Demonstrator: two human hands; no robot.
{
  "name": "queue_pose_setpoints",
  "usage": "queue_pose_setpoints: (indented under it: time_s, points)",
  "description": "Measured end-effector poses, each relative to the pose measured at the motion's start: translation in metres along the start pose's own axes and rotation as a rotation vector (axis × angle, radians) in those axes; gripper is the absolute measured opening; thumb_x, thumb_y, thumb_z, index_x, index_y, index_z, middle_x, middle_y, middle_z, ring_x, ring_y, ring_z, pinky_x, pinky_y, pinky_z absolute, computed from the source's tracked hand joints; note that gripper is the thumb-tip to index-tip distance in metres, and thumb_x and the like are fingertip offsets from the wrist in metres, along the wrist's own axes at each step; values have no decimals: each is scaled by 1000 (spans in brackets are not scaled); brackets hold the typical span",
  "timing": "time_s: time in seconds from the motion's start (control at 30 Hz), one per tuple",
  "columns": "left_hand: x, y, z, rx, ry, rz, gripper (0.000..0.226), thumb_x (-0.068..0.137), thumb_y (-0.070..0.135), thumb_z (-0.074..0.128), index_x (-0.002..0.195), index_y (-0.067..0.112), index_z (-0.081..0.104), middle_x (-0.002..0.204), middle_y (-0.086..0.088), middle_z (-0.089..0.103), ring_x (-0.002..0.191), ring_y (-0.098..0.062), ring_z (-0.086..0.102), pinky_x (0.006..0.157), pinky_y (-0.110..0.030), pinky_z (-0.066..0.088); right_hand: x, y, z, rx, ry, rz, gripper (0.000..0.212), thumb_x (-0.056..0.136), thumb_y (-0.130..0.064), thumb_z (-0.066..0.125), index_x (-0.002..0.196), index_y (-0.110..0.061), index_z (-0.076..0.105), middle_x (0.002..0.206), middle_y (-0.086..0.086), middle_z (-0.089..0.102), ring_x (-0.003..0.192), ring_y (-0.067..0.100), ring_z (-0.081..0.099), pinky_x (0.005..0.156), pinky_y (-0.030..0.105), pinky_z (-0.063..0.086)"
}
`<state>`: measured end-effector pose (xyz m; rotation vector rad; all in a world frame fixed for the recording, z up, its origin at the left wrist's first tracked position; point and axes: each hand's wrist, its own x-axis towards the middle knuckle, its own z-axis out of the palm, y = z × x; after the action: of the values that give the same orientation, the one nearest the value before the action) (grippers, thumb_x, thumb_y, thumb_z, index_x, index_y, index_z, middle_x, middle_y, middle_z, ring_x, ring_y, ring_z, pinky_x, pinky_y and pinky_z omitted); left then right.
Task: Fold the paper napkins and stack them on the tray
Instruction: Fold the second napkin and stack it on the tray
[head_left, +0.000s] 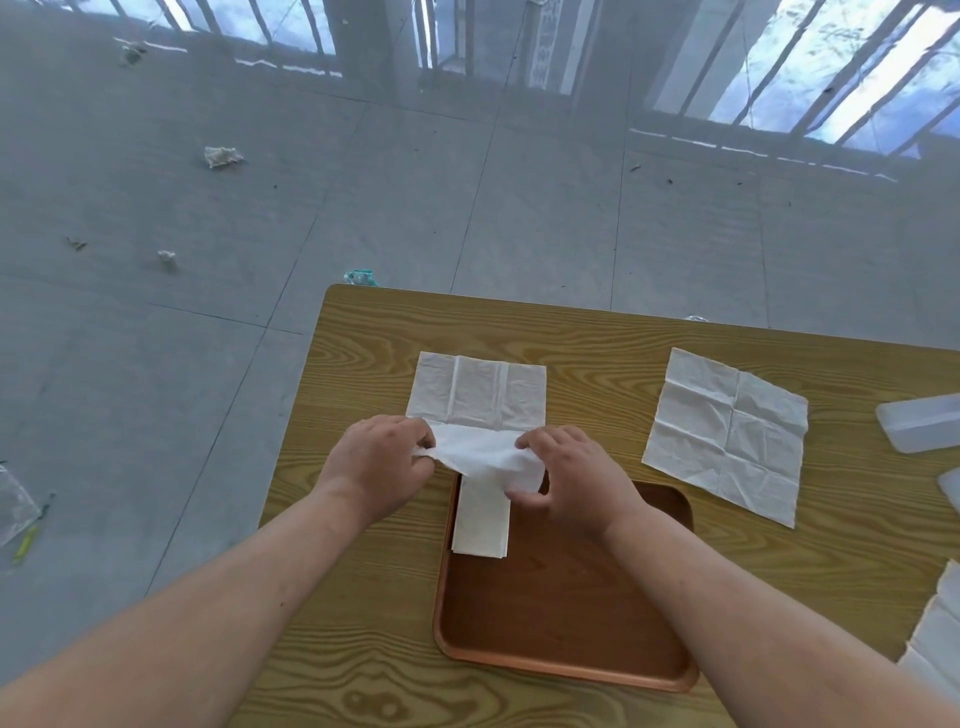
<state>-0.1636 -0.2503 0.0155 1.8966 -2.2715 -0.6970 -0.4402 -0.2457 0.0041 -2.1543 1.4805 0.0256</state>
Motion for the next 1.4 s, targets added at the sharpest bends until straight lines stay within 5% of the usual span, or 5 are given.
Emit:
queue_pose_setpoints:
  time_s: [0.17, 0.43, 0.93, 1.1, 1.4]
  points:
    - [4, 2, -5, -26, -27, -16, 14, 89, 32, 66, 102, 28, 68, 97, 14, 69, 94, -11, 62, 76, -28, 45, 4, -5, 2, -96, -10, -64, 55, 92, -48, 62, 142, -28, 52, 142, -7, 54, 133, 18, 43, 113, 36, 38]
    - [32, 0, -17, -225, 49, -160, 20, 93, 45, 65, 77, 33, 63, 68, 17, 64, 63, -4, 59, 51, -25, 39, 27, 1, -22, 206, 156, 156, 8, 97, -28, 60, 95, -22, 65, 92, -8, 66, 88, 15, 55, 76, 32, 46]
    - [92, -13, -4, -203, 66, -300, 37, 96, 46, 61, 67, 24, 53, 65, 6, 59, 60, -15, 54, 50, -30, 32, 77, 12, -32, 321, 126, 401, 27, 100, -33, 55, 79, -16, 59, 73, 1, 64, 69, 24, 61, 62, 44, 51]
    - [97, -15, -3, -202, 134, -331, 40, 89, 45, 72, 120, 22, 60, 111, 4, 59, 102, -16, 56, 83, -31, 47, 81, 15, -22, 234, 203, 444, 18, 99, -37, 54, 98, -20, 60, 88, -7, 63, 80, 16, 60, 65, 35, 50]
    - [71, -20, 7, 71, -103, 54, 43, 98, 39, 55, 140, 27, 56, 150, 5, 48, 140, -17, 41, 113, -38, 39, 64, -8, -3, -26, 124, -16, 24, 98, -26, 53, 119, -21, 63, 110, -1, 61, 101, 19, 56, 90, 35, 51]
